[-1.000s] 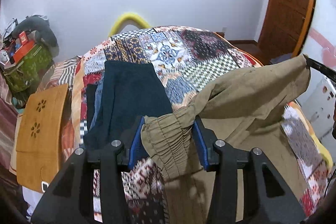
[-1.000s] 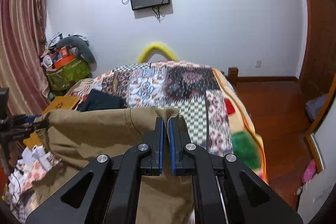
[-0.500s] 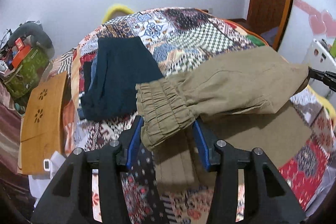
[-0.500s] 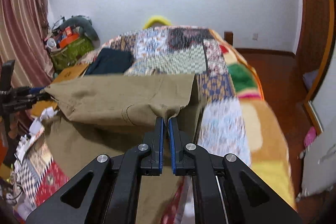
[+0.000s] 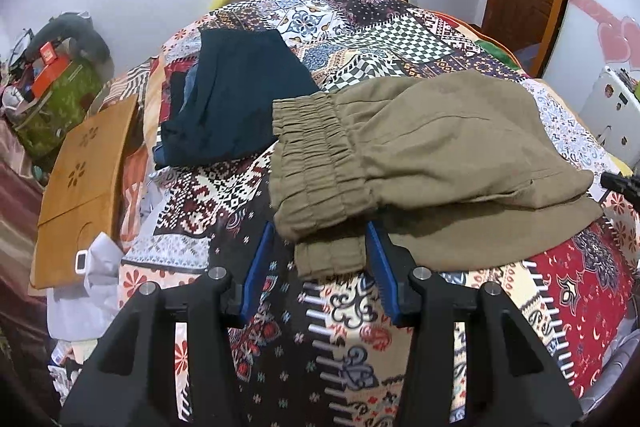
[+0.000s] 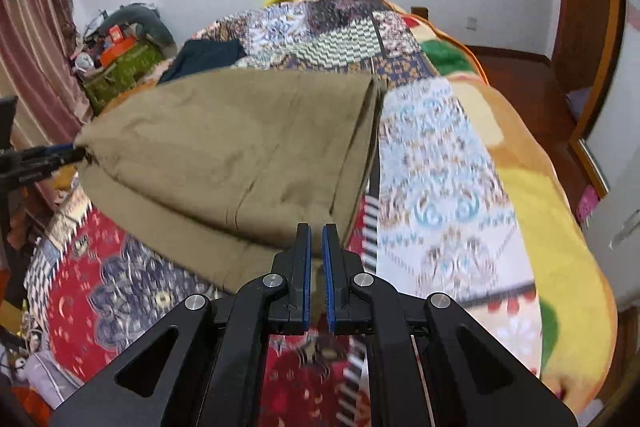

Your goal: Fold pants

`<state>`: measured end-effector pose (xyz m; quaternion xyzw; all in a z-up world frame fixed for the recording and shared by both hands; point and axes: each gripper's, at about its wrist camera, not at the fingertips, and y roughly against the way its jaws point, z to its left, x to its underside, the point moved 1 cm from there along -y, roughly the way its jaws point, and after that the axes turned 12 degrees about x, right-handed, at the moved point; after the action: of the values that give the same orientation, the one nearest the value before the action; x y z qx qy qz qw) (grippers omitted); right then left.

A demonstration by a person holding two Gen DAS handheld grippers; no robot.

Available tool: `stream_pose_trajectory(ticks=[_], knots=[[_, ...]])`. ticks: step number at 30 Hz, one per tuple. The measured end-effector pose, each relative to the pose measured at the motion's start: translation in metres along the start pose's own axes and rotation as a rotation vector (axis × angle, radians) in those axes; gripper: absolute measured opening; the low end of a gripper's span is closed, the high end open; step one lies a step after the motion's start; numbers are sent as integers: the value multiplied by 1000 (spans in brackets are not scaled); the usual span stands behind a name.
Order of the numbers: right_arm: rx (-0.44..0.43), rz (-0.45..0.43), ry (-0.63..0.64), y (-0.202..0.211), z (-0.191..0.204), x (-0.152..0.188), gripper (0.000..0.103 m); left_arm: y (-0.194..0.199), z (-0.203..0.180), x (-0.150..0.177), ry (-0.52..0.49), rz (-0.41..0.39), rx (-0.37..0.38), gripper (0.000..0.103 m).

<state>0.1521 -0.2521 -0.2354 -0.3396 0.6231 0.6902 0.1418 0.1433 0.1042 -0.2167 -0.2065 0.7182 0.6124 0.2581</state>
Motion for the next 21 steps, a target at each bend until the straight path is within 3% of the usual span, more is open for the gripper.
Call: stream_pose_trajectory(ticks=[3,6,8,13,21], knots=[[22,-8,30,6,5,5,5,12,-1,-2,-11,-21,-19,50],[27,-40,61,18,14,1,8,26,-6,-11,-37,-63,-38,61],[22,-63,72,23,19,-3,18,33,-12,-16,-59,-82,-41,69],[-2,-127,122,32,44,-16,54,30,-37,-25,-173,-72,-51,90],[-50,-104,252,12,89,-18,59,-12,-90,-17,-440,13,-100,90]])
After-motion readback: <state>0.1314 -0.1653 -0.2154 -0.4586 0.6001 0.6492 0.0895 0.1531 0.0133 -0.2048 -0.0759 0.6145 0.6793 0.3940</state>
